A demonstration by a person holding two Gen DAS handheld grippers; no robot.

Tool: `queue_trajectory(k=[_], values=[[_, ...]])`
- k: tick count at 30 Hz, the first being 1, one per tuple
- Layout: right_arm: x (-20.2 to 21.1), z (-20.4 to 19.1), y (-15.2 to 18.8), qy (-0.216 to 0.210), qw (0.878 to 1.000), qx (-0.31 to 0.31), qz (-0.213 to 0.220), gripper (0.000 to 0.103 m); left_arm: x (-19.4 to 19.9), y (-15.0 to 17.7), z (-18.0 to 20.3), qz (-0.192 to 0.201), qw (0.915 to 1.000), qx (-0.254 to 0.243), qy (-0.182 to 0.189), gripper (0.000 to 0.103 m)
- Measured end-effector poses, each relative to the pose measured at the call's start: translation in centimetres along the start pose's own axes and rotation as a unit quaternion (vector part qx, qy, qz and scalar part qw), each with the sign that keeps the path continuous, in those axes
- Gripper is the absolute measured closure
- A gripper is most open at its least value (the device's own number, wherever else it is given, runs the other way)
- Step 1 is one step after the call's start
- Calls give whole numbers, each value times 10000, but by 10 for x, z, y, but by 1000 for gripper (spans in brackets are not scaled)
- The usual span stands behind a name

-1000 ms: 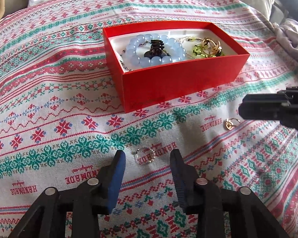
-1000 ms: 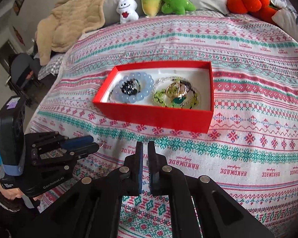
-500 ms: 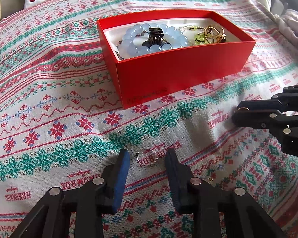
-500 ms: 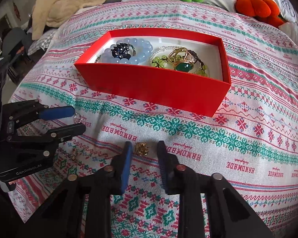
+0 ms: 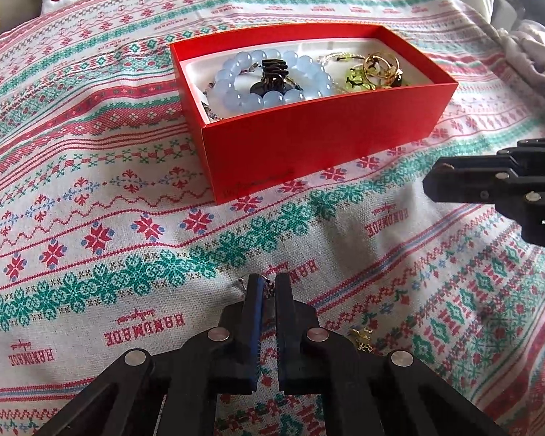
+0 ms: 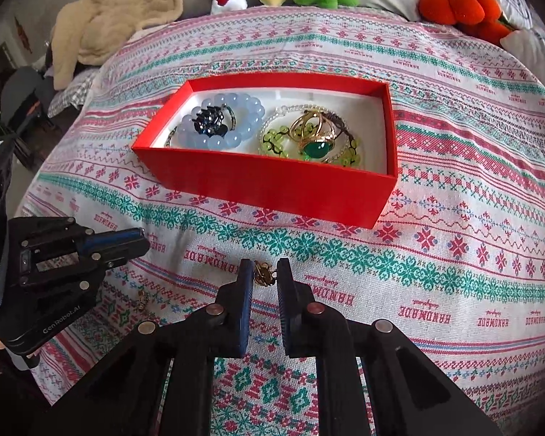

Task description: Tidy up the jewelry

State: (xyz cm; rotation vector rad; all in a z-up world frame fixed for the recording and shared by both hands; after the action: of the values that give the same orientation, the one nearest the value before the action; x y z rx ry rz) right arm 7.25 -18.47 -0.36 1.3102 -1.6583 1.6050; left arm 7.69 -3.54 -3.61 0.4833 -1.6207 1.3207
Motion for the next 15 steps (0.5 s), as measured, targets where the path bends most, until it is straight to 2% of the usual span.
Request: queue_trajectory(k=[12, 15], values=[[19, 4, -5, -13, 9996, -117, 242, 89, 25, -7, -14, 293, 9994, 175, -89, 103], [22, 5, -7, -29, 9995, -136, 288, 89, 29, -10, -14, 323, 9994, 134, 31, 103]])
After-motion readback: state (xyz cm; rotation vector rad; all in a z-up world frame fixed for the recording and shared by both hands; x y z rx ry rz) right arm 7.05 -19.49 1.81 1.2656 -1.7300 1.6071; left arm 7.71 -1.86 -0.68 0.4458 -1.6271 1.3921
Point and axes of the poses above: each gripper's, at about its wrist camera, not at the fingertips, and x roughly against the way its jaws point, z to its right, y to its underside, the point moved 1 cm from there along -x, roughly the way its jaws point, and after that the axes turned 3 degrees about -y, right-handed, at the moved point
